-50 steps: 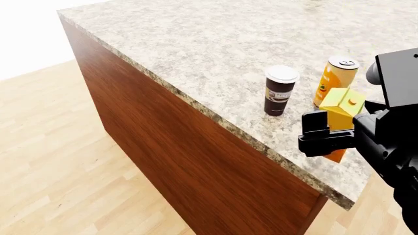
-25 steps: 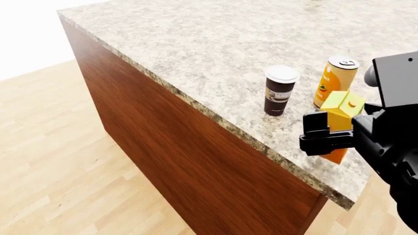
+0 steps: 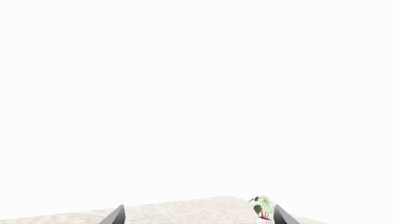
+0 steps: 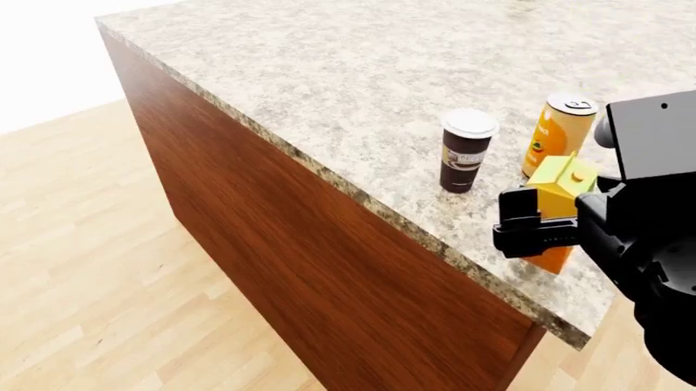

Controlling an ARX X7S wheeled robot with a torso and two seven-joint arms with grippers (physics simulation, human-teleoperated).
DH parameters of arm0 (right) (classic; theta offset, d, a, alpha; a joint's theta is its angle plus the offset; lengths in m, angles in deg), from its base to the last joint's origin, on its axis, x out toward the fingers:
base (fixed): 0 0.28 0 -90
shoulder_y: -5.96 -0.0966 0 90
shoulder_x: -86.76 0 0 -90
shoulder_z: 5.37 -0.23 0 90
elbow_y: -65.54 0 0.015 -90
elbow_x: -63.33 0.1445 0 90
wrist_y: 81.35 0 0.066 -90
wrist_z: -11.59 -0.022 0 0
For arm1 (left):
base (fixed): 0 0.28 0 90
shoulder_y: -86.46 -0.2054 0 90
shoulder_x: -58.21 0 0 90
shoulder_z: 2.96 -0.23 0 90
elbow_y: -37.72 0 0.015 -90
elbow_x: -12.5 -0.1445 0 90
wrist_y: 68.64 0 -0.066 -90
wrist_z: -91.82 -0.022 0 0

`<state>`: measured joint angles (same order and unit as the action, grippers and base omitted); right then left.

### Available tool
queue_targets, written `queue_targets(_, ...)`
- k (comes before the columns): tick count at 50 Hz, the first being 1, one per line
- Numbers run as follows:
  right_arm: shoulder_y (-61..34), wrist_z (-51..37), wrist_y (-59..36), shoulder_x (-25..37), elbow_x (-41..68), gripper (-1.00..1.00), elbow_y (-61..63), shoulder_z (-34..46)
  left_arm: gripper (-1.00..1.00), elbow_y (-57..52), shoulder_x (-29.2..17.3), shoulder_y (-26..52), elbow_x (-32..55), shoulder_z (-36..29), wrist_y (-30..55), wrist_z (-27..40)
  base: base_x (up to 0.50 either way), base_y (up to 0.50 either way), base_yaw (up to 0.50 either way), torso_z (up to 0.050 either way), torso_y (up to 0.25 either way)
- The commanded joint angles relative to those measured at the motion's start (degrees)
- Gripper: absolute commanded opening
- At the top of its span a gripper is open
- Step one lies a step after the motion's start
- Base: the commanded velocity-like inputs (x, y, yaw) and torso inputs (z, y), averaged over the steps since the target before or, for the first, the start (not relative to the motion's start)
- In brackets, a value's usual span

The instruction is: Move the drinks to the dining counter.

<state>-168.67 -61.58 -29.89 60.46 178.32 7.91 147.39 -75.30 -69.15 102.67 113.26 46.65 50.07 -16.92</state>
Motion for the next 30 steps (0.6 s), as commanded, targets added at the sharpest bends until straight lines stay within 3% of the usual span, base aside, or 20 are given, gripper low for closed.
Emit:
queue_targets(1,-1.13,0.55,-0.41,-0.06,-2.45,-1.00,-0.71,-1.32,1.00,-0.07,0.03,0.04,0.03,0.02,0.08,0.06,0.00,0.00,0.00,0.010,0.000)
queue_targets(29,-0.42,0.91,-0.26,-0.10,-3.13,-1.00,-1.25,-1.15,1.00,-0.19,0.21,-0.03,0.08,-0.01,0.17,0.21,0.00,0.00,0.00,0.000,0.001)
queue_targets(30,-0.43,0.95,-0.40,-0.13,-3.18,1.00,-1.29,-1.09,1.00,-0.16,0.22,-0.04,0.06,-0.01,0.17,0.19,0.00,0.00,0.00,0.000,0.010)
